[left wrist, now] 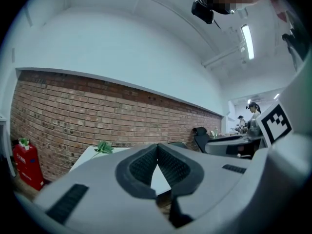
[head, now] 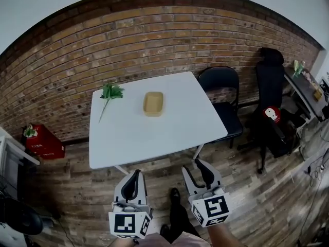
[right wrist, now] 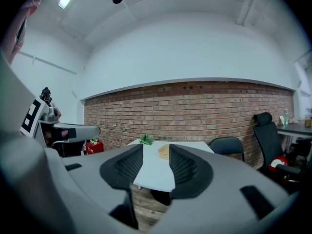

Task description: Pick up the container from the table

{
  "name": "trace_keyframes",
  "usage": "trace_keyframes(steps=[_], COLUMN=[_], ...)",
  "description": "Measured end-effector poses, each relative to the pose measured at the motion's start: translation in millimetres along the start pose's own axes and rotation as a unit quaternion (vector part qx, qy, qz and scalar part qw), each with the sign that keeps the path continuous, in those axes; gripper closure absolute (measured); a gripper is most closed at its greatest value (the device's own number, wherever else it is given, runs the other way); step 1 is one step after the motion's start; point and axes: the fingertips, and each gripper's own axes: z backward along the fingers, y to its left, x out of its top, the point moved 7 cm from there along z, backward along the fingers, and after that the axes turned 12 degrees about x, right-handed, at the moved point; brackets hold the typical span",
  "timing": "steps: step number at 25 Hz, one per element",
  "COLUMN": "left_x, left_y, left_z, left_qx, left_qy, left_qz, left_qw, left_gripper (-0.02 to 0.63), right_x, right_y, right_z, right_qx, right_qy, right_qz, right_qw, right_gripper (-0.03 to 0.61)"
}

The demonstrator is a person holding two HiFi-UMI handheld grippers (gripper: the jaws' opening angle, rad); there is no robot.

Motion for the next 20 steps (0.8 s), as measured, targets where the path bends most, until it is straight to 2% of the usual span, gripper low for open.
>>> trace_keyframes(steps=[9, 20], left_x=[-0.9, 24.8], left_y=[-0.2, 1.3], left_z=[-105.7, -201.5], left_qx=[0.028, 0.076], left_qy=[0.021, 0.009], left_qz=[-0.006, -0.017], left_qw=[0.9994, 0.9970], left_gripper=[0.606, 0.606], right_x=[-0.5, 33.0], right_y=[-79.6, -157.3], right_z=[-89.8, -180.9], right_qx=[0.028, 0.068], right_qy=[0.019, 0.004], right_qz=[-0.022, -0.015], right_qw=[0.999, 0.998], right_gripper=[0.410, 0.410])
